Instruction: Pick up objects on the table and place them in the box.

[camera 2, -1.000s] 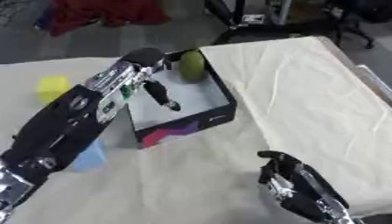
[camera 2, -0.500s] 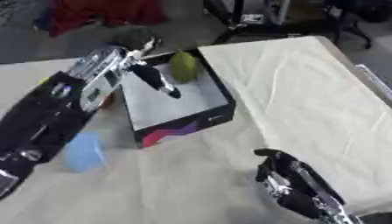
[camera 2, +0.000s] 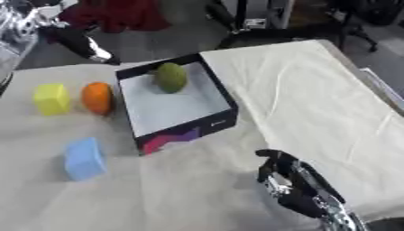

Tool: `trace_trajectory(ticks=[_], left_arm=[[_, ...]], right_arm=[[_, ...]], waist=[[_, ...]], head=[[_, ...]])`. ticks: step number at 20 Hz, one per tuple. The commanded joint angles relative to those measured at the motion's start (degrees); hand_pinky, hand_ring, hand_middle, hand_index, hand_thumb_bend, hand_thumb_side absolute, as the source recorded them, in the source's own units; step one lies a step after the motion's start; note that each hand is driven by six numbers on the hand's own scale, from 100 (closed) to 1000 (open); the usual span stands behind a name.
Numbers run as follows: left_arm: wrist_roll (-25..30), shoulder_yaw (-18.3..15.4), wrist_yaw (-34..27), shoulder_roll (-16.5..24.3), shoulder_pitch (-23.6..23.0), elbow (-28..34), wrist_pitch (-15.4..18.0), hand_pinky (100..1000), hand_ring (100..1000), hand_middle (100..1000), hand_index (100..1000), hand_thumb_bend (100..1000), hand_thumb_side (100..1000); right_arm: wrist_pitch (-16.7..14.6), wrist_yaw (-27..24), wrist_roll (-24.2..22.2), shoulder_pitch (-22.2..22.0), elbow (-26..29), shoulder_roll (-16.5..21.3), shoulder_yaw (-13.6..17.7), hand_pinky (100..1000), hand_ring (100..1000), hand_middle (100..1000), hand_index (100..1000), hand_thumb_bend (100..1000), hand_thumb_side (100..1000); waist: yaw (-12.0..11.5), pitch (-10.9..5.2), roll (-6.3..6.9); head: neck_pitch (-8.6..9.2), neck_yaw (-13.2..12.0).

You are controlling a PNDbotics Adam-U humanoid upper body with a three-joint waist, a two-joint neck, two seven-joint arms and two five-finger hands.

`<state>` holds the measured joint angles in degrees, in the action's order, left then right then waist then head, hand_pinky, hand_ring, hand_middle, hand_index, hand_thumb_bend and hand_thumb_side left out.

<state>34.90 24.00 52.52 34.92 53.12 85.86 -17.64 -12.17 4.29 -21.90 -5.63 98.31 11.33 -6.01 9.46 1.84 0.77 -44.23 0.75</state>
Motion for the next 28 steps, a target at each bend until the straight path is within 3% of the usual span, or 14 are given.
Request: trace_trajectory(ticks=[1, 5, 9, 15, 19, 28], left_arm=[[2.8, -0.8, -2.6, 5.9, -0.5, 3.8, -0.2, 767, 715, 733, 844, 783, 403], [6.7, 4.7, -6.5, 12.2, -6.3, 1.2, 2.7, 764, 714, 732, 846, 787, 373], [10.5, 8.2, -10.3, 16.2, -12.5, 5.2, 0.3, 756, 706, 725, 844, 787, 337], [16.2, 6.7, -16.2, 17.9, -22.1, 12.0, -5.5, 748, 697, 716, 843, 812, 316], [17.0, 5.1, -20.0, 18.8, -27.5, 15.6, -9.2, 743, 691, 712, 844, 873, 329], [17.1, 4.7, -28.0, 18.7, -28.5, 18.2, -17.2, 739, 687, 709, 848, 902, 334]], right_arm=[[0.0, 0.2, 0.3, 0.5, 0.7, 1.1, 0.5, 825, 548, 485, 823, 100, 470], [-0.1, 0.3, 0.3, 1.1, 1.0, 1.0, 0.3, 824, 548, 486, 823, 100, 470], [-0.1, 0.2, 0.1, 1.3, 1.0, 0.9, 0.1, 824, 548, 486, 823, 100, 470], [-0.1, 0.1, -0.4, 1.5, 1.0, 1.0, -0.3, 824, 548, 486, 823, 100, 470], [-0.1, -0.1, -0.7, 1.6, 1.0, 1.1, -0.6, 824, 548, 486, 823, 100, 470], [-0.1, -0.2, -0.8, 1.8, 1.0, 1.1, -0.6, 823, 547, 486, 823, 100, 470]], waist=[[-0.3, -0.74, 0.91], [-0.1, 0.02, 0.78], [0.4, 0.24, 0.57], [1.3, 0.26, 0.72], [2.0, 0.15, 0.79], [2.4, 0.17, 0.94]], head=[[0.11, 0.5], [0.11, 0.1], [0.11, -0.7], [0.11, -1.5], [0.11, -1.9], [0.11, -1.9]])
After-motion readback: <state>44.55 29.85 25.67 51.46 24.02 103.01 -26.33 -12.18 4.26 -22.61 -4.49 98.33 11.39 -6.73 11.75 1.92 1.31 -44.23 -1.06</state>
